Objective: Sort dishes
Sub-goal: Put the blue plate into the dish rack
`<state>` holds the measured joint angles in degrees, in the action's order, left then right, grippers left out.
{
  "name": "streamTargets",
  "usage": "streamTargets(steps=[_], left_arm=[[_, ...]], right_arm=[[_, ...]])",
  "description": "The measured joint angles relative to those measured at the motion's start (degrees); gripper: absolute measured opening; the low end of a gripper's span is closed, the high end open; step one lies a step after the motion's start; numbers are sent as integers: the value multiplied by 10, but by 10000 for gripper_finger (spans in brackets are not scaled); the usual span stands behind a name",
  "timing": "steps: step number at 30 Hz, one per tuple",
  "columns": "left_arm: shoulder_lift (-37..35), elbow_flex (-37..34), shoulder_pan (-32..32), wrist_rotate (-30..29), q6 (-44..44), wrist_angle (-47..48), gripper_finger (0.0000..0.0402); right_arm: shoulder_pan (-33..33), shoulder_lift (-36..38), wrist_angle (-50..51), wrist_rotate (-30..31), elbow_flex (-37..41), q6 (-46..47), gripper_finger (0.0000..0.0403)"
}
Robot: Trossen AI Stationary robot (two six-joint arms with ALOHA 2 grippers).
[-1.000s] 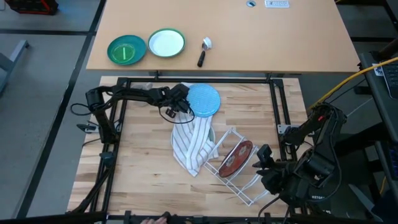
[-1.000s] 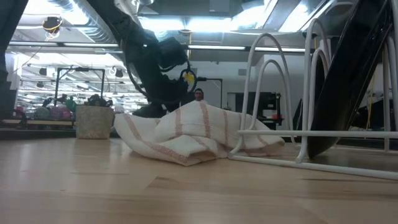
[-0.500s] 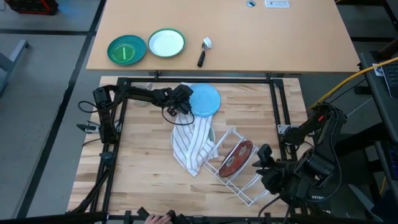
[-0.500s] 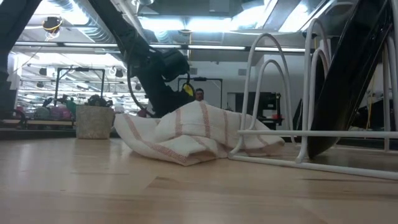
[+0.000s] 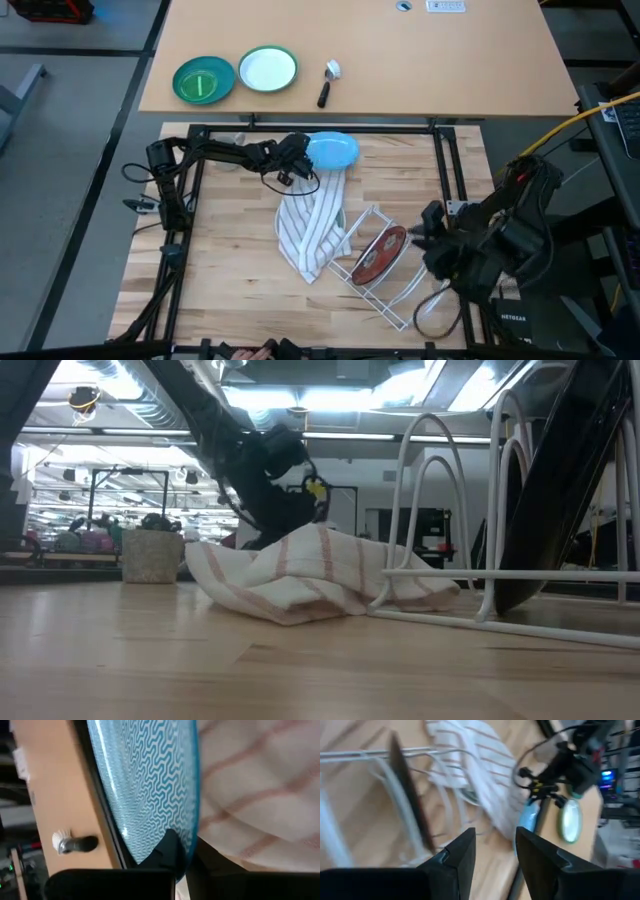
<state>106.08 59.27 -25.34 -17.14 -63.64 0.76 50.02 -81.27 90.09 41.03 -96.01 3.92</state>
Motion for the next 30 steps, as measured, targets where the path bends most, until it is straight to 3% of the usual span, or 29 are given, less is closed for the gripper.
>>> streamTargets(steps=[12, 18, 24, 30], left_arm=[[-89, -3, -1, 3, 250, 7, 1], [-155, -3, 8, 1, 390, 10, 0], [-241, -2, 45, 72, 544, 2, 0], [-312, -1, 129, 77, 669, -5, 0]], right_arm=[[-164, 145, -1, 96, 0, -172, 145], [-278, 193, -1, 100, 1, -205, 145], [-361, 211, -5, 100, 1, -238, 145], [-433, 208, -34, 100, 1, -330, 145]])
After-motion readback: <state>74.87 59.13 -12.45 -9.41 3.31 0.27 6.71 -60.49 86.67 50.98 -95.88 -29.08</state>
